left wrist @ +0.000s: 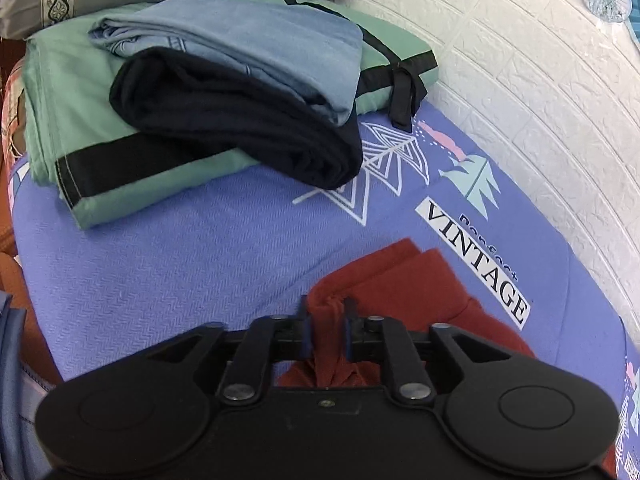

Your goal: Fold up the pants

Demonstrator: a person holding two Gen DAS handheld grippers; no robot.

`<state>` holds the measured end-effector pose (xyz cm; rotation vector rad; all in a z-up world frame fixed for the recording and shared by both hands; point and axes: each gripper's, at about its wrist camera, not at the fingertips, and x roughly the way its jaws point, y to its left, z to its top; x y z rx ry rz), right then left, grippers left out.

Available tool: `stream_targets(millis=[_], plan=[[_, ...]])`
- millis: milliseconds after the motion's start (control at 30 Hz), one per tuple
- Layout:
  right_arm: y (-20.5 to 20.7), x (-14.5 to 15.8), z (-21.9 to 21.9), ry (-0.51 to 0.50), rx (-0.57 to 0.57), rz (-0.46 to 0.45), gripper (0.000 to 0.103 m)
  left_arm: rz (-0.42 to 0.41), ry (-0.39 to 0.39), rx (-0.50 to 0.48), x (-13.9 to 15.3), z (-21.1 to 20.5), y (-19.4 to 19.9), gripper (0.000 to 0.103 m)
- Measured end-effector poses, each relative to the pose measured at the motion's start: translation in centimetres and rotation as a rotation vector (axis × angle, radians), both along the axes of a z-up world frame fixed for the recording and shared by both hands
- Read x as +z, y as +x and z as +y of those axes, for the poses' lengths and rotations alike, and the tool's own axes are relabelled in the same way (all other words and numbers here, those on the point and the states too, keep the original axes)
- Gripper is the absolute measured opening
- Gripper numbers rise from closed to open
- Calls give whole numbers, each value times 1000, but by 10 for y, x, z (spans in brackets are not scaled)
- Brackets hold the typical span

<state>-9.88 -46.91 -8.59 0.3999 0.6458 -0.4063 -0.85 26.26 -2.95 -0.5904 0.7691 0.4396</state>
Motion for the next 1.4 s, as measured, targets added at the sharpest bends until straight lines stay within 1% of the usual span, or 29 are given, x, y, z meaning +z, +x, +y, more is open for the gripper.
stream_targets(millis=[33,67,133,167,233,267,333,433,500,533,600,633,667,700,733,767,800,833,867,900,967,1000,1033,1067,1100,1133,1200,1267,1400], plan=[[-1,4,1,-38,-16,-2,57,-8,9,9,2,0,-4,29],[-3,8,1,-77,-28,-8,63,-14,18,19,4,1,-8,49],[-9,17,0,-126,-46,-30,65,-30,32,39,11,4,-18,59],[-11,21,0,-128,-43,-55,65,-32,34,53,14,6,-23,70],[-11,25,1,-106,-25,-106,65,-40,40,80,20,5,-33,84],[-10,26,2,-97,-17,-123,65,-44,45,78,24,3,-37,84],[-3,26,5,-85,9,-127,65,-58,45,41,31,-5,-45,84],[3,21,13,-50,56,-131,65,-88,15,-64,36,-30,-55,85],[4,19,17,-25,92,-131,65,-71,7,-115,31,-49,-57,90],[4,17,18,-24,99,-128,66,-51,12,-127,26,-58,-55,98],[3,14,18,-18,100,-113,70,-14,18,-155,12,-70,-50,100],[1,11,16,-6,98,-107,70,-2,16,-164,6,-75,-47,94],[-1,9,14,9,98,-102,70,6,12,-167,0,-78,-44,67],[-3,6,12,22,96,-88,68,12,16,-172,-5,-79,-42,43],[-5,2,10,26,91,-59,65,35,32,-177,-8,-79,-39,3],[-6,-3,9,21,91,-17,60,60,44,-161,-12,-76,-37,13],[-9,-6,8,13,101,-1,48,72,38,-131,-14,-71,-38,13],[-12,-6,7,5,116,-1,45,69,9,-119,-15,-66,-41,20],[-14,-3,6,7,125,6,45,63,-14,-110,-12,-63,-43,29],[-16,1,4,4,129,-9,47,54,-11,-110,-5,-63,-46,35],[-19,13,-1,-19,143,-73,55,41,72,-119,14,-69,-53,69],[-16,19,-5,-33,149,-95,62,26,115,-128,24,-73,-55,76],[-12,22,-9,-46,158,-110,70,2,140,-144,35,-78,-57,93],[-6,25,-13,-56,171,-121,75,-31,148,-166,44,-82,-58,101],[3,26,-16,-60,190,-131,82,-66,150,-193,51,-89,-56,102],[11,26,-20,-57,214,-140,86,-93,151,-235,57,-96,-52,103],[29,21,-27,-28,251,-134,86,-122,157,-326,61,-116,-37,103],[45,13,-33,8,280,-116,86,-131,163,-434,59,-139,-17,103],[62,-4,-40,55,319,-77,86,-141,194,-607,43,-184,28,103]])
